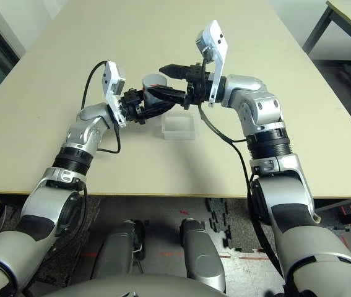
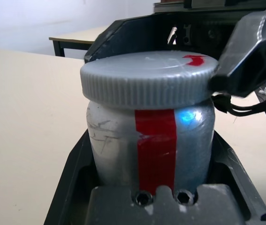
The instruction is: Pour the medicine from the bottle into the box.
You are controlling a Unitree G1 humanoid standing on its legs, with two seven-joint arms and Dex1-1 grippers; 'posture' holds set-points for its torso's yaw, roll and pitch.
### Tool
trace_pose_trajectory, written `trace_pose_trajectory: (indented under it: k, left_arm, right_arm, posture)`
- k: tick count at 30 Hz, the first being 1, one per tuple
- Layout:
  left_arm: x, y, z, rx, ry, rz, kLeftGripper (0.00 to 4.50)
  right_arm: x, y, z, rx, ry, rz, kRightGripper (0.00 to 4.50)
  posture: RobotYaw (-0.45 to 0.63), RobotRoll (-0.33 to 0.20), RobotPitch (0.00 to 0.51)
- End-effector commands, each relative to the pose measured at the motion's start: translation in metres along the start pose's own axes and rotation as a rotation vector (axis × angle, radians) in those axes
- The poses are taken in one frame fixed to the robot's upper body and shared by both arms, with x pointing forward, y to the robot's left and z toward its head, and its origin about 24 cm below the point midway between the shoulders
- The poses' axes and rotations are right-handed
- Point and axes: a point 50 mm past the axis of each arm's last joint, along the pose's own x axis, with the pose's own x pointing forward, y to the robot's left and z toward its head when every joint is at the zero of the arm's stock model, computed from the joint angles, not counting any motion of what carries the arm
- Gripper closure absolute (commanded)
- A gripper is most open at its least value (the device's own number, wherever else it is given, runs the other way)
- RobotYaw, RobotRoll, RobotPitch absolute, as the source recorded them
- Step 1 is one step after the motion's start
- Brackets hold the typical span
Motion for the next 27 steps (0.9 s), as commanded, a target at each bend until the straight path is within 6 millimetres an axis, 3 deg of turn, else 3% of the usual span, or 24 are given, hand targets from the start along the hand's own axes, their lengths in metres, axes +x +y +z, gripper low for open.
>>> trace_pose_trajectory:
  k: [1, 6, 19, 22, 25, 27]
  left_arm:
    - [0.000, -0.003, -0.006, -0.006, 0.021, -0.023, 1.90]
    - [0.001, -0.004, -0.004, -0.010, 0.015, -0.034, 1.90]
    - [0.000, -0.007, -0.008, -0.023, 0.029, -0.058, 1.90]
    - [-0.001, -0.007, -0.008, -0.023, 0.029, -0.059, 1.90]
    - [-0.001, -0.008, -0.008, -0.022, 0.028, -0.058, 1.90]
    - [-0.001, -0.009, -0.008, -0.021, 0.026, -0.058, 1.90]
  right_arm:
    - [0.000, 0.001, 0.002, -0.006, 0.004, 0.017, 1.93]
    - [0.000, 0.004, 0.002, -0.038, 0.017, 0.056, 1.93]
    - [0.013, 0.037, 0.015, -0.243, -0.013, 0.565, 1.93]
    - [0.017, 0.037, 0.015, -0.240, -0.018, 0.601, 1.93]
    - [0.023, 0.029, 0.018, -0.200, -0.066, 0.527, 1.93]
    - [0.024, 0.022, 0.020, -0.140, -0.106, 0.465, 1.21]
  posture:
    - [-0.23, 0.000, 0.132]
    - [-0.23, 0.000, 0.135]
    - [-0.22, 0.000, 0.140]
    - [-0.22, 0.000, 0.141]
    - [-0.21, 0.000, 0.142]
    - [-0.21, 0.000, 0.144]
